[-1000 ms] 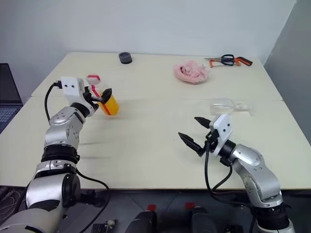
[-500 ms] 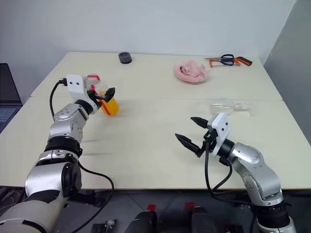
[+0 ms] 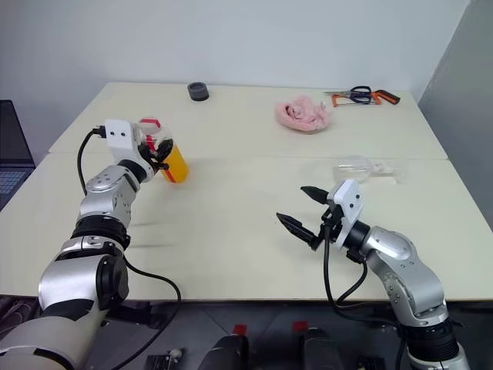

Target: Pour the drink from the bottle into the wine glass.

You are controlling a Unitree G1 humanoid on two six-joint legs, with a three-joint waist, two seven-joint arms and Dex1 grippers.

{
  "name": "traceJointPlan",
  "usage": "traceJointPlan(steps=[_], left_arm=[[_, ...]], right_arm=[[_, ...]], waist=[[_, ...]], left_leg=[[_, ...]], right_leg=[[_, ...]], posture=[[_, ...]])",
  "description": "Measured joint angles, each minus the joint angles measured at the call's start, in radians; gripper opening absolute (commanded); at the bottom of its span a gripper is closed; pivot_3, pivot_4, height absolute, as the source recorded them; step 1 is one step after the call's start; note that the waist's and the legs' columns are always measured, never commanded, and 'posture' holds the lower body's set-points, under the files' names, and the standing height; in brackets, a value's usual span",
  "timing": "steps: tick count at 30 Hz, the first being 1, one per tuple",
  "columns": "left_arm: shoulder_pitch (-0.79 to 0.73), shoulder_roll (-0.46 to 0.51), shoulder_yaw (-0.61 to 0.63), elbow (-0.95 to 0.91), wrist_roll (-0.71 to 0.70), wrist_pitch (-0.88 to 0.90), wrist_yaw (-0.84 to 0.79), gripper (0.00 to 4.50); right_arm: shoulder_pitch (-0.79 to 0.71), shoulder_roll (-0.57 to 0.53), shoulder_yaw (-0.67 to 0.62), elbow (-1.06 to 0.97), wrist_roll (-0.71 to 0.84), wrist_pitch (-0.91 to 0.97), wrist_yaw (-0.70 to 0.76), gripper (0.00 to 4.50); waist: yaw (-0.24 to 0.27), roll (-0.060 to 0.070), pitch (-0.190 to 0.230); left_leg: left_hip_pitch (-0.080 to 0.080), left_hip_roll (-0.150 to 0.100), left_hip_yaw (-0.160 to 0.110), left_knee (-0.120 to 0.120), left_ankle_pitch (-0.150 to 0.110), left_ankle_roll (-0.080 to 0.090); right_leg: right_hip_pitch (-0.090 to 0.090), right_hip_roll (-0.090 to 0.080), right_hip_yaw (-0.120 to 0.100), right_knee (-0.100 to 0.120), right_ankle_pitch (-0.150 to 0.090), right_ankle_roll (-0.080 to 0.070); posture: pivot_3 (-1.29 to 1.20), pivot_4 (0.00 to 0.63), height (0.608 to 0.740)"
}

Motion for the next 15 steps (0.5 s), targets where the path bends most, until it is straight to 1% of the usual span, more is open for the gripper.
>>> traceJointPlan(steps=[7,15], left_arm=[[0.005,-0.007,-0.001,-0.024,-0.001,0.0,-0.007,1.8],[0.077,-0.062,-0.027,-0.229,-0.006,0.047,-0.081,1.8]], right_arm=[[0.0,0.0,0.0,0.0,0.0,0.0,0.001,4.5],[0.0,-0.011,-0.001,-0.001,-0.003,0.0,-0.003,4.5]], waist=[[0.0,0.0,0.0],[0.0,0.0,0.0]], left_leg=[[0.0,0.0,0.0,0.0,0.0,0.0],[-0.001,0.0,0.0,0.0,0.0,0.0]], right_leg=[[0.0,0.0,0.0,0.0,0.0,0.0],[0.0,0.0,0.0,0.0,0.0,0.0]], posture=[[0.0,0.15,0.74],[0.0,0.15,0.74]])
